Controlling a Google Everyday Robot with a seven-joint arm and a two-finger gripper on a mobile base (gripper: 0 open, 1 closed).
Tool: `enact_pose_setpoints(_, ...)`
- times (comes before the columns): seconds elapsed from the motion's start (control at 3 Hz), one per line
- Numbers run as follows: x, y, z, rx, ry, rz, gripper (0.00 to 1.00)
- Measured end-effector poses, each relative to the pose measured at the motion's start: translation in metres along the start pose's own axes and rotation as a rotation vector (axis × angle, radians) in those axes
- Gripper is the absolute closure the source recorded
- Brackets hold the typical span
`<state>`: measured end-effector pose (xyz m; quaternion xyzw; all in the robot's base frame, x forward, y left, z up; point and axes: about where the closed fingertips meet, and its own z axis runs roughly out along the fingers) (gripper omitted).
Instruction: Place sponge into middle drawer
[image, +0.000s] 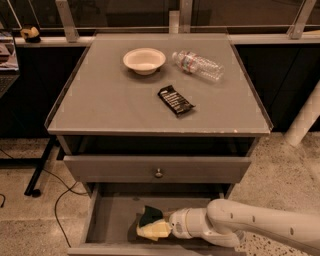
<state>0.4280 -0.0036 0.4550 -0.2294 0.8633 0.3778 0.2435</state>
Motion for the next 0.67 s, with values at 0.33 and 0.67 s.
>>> enact_pose_setpoints(0.33,0.0,0.0001,0.0001,0.0,0.0,0.0,0.0)
enact_pose_setpoints(0.67,0.0,0.0001,0.0001,0.0,0.0,0.0,0.0)
